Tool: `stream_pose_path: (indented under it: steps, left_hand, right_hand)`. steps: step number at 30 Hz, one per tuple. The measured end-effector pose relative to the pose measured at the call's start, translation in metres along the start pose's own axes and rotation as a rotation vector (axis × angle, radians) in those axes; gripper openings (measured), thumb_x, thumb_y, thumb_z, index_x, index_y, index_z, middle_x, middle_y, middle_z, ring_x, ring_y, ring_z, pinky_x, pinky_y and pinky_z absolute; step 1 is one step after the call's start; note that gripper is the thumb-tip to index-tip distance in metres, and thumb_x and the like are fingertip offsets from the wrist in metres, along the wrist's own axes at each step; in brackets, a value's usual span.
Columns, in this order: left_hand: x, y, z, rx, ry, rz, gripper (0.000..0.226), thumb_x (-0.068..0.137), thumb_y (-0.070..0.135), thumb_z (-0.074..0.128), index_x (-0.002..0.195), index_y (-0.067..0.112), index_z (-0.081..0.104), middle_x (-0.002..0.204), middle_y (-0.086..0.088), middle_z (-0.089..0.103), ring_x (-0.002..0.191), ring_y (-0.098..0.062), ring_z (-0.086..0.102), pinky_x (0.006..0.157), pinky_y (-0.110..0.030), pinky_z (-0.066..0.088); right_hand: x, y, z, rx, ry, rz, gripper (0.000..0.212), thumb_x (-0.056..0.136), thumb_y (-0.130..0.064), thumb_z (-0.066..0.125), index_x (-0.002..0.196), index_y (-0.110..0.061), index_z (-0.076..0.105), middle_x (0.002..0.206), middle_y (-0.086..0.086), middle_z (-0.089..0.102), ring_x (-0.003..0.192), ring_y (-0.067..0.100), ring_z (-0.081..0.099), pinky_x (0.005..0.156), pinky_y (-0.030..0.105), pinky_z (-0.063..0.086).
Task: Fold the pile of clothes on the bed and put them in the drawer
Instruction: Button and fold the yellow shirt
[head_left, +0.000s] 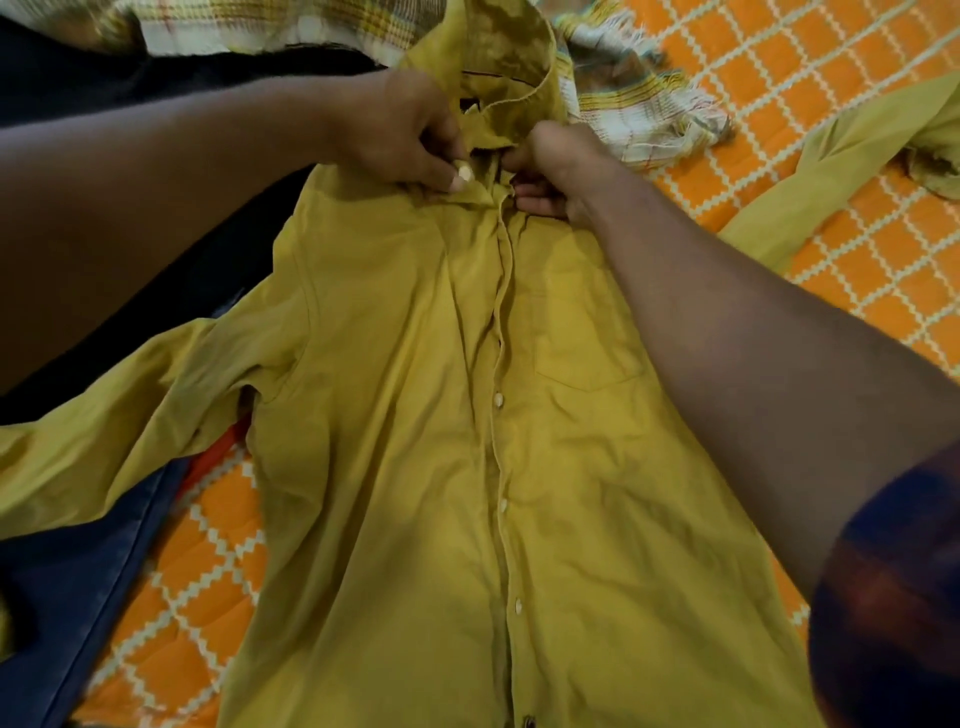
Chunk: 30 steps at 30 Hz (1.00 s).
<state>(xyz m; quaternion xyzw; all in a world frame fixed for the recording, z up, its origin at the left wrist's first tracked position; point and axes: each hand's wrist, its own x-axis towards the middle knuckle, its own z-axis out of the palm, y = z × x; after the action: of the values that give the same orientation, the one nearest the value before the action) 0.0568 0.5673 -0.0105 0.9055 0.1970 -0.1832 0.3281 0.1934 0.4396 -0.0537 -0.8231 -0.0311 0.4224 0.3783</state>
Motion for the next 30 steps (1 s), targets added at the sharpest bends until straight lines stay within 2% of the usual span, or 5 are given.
stream_pose_path:
  steps: [5,11,18,24,30]
  left_hand:
    - [0.001,-0.008,0.011,-0.450,-0.003,-0.143,0.018,0.094,0.020,0.066,0.106,0.008,0.071,0.090,-0.004,0.074,0.070,-0.002,0.070,0.065,-0.014,0.058]
    - [0.018,0.004,0.044,-0.761,0.220,-0.187,0.013,0.094,0.022,0.068,0.094,0.009,0.069,0.080,-0.005,0.073,0.071,-0.008,0.071,0.075,-0.025,0.062]
    - [0.027,0.004,0.063,-0.849,0.290,-0.186,0.013,0.095,0.019,0.068,0.090,0.007,0.068,0.076,-0.005,0.070,0.067,-0.008,0.071,0.065,-0.020,0.059]
    - [0.027,0.001,0.072,-0.804,0.316,-0.137,0.009,0.097,0.019,0.065,0.099,0.011,0.068,0.081,-0.005,0.071,0.070,-0.008,0.072,0.072,-0.024,0.061]
    - [0.028,-0.003,0.077,-0.840,0.343,-0.122,0.008,0.097,0.018,0.065,0.095,0.012,0.068,0.080,-0.004,0.070,0.069,-0.007,0.072,0.070,-0.022,0.060]
  right_hand:
    - [-0.003,0.030,0.004,0.318,0.029,-0.062,0.006,0.087,-0.004,0.070,0.087,-0.010,0.071,0.082,0.005,0.071,0.069,0.013,0.066,0.063,0.023,0.059]
    - [-0.012,0.048,0.010,0.475,0.068,-0.184,0.010,0.083,-0.005,0.075,0.076,-0.011,0.073,0.071,0.004,0.066,0.062,0.009,0.061,0.071,0.026,0.058]
    - [-0.010,0.054,0.014,0.394,0.084,-0.263,0.011,0.083,-0.011,0.080,0.074,-0.014,0.075,0.069,0.001,0.066,0.064,0.008,0.060,0.064,0.022,0.054]
    - [-0.007,0.059,0.022,0.329,0.161,-0.359,0.012,0.085,-0.014,0.080,0.075,-0.019,0.077,0.061,-0.009,0.067,0.058,0.003,0.057,0.063,0.023,0.051]
    - [-0.003,0.066,0.025,0.334,0.149,-0.435,0.014,0.083,-0.010,0.081,0.070,-0.016,0.077,0.064,-0.001,0.066,0.064,0.009,0.053,0.064,0.028,0.047]
